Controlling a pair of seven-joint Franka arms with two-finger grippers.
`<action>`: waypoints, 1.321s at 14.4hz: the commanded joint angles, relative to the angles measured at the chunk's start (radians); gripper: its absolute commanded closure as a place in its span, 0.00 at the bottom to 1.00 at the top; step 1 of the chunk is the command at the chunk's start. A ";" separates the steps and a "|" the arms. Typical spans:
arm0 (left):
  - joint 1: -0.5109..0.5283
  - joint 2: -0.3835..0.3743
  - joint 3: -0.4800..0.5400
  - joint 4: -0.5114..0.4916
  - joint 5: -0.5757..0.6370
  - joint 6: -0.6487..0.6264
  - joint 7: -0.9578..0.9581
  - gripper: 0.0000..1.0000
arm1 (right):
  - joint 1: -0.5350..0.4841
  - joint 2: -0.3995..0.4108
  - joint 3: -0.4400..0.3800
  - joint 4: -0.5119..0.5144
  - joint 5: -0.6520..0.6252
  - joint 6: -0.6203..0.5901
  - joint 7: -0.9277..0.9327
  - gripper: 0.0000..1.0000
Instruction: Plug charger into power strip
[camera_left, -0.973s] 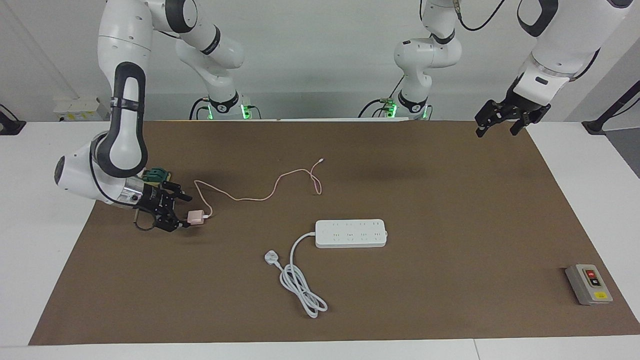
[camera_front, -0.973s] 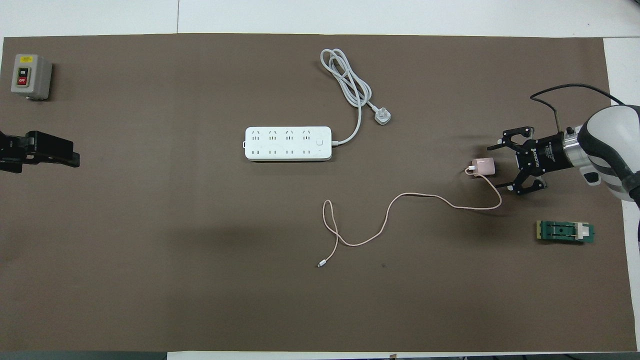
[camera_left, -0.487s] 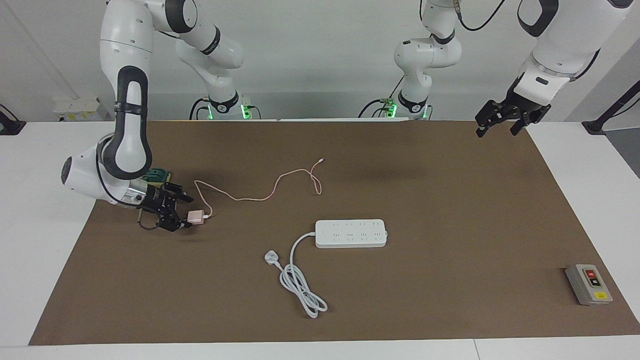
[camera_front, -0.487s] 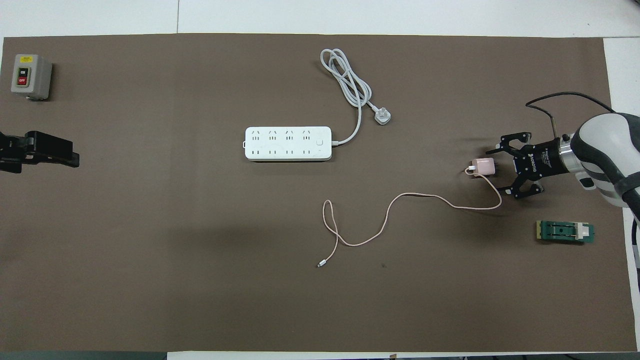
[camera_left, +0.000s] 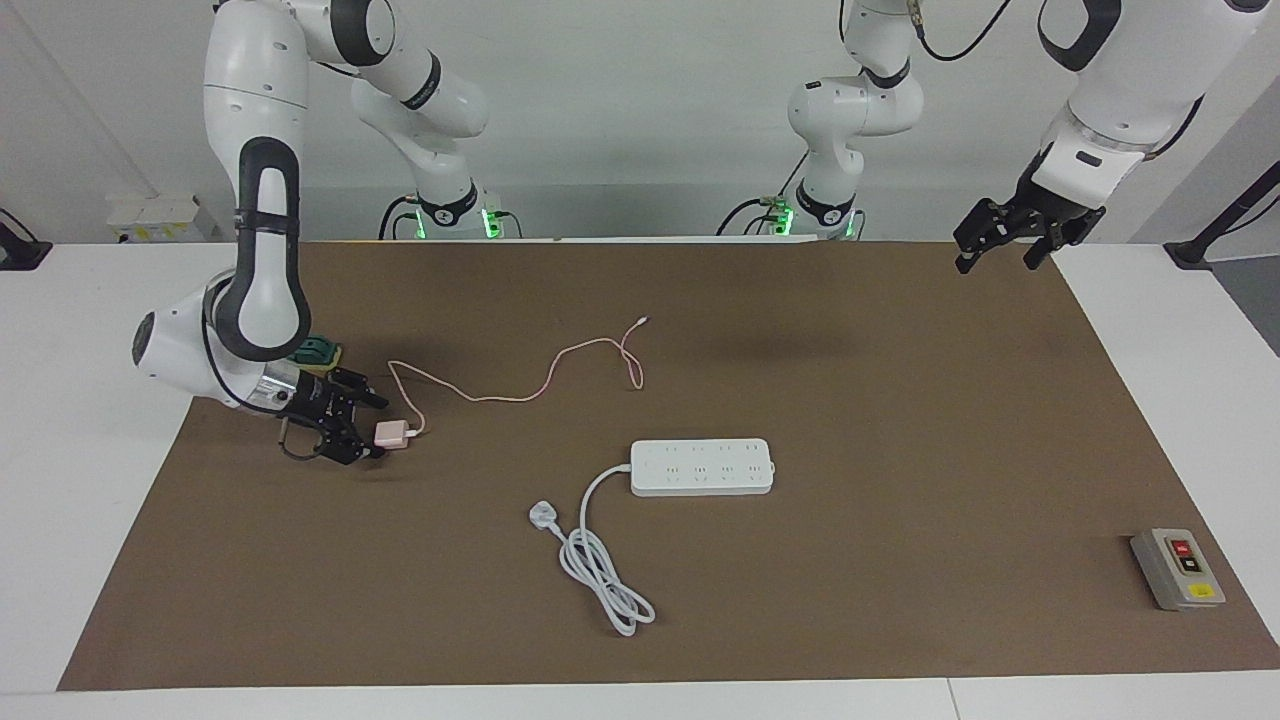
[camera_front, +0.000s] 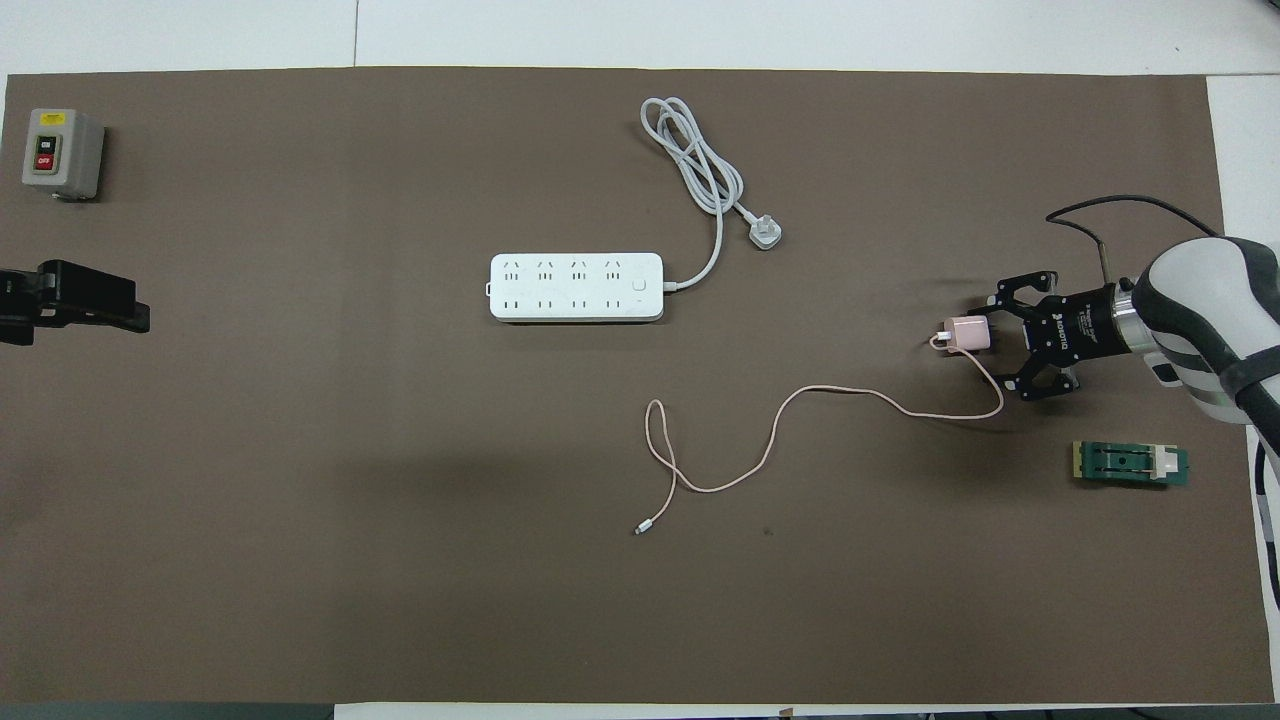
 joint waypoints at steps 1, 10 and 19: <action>0.011 -0.010 0.002 -0.002 -0.014 0.033 0.015 0.00 | 0.009 -0.009 0.002 -0.035 0.046 0.048 -0.032 0.47; 0.030 -0.055 0.004 -0.231 -0.477 0.213 0.111 0.00 | 0.038 -0.010 0.000 -0.028 0.060 0.039 -0.056 1.00; 0.022 0.085 0.001 -0.316 -0.983 0.247 0.404 0.00 | 0.090 -0.117 -0.003 0.037 0.005 -0.103 0.153 1.00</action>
